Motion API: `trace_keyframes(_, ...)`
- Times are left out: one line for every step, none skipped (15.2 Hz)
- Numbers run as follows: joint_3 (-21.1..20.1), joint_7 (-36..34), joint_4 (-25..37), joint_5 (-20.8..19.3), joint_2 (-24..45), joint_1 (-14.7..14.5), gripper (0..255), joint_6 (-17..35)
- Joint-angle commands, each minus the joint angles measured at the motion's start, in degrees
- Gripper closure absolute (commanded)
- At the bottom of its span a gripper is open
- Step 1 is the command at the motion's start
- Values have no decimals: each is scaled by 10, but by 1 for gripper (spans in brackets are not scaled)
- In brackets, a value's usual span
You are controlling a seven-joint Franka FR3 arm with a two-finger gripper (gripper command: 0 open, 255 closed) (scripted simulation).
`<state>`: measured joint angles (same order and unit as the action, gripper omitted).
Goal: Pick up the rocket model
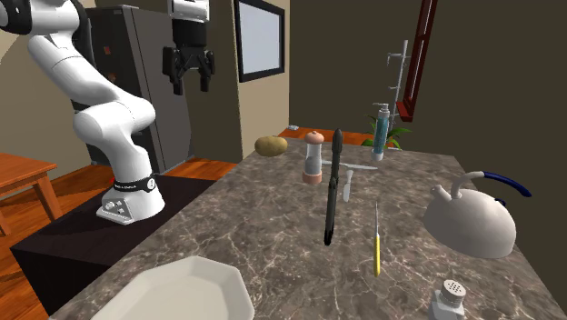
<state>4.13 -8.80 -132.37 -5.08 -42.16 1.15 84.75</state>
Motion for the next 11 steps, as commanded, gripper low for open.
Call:
trace_keyframes(0, 0, 0, 0, 0, 0, 0, 0)
trace_keyframes(4, 5, 9, -1, 20, -1, 0, 14)
trace_keyframes(8, 9, 19, -2, 40, -1, 0, 27)
trace_keyframes(12, 14, 29, -2, 59, -2, 0, 40)
trace_keyframes(16, 19, 40, -2, 80, -3, 0, 52)
trace_keyframes(20, 23, 52, -2, 100, -4, 0, 63)
trace_keyframes(24, 28, 65, -1, 120, -5, 0, 74)
trace_keyframes(28, 33, 78, 0, 140, -6, 0, 84)
trace_keyframes(31, 38, 92, 1, 161, -7, 0, 93)
trace_keyframes(35, 44, 107, 3, 181, -8, 0, 102)
trace_keyframes(38, 49, 123, 5, 202, -9, 0, 110)
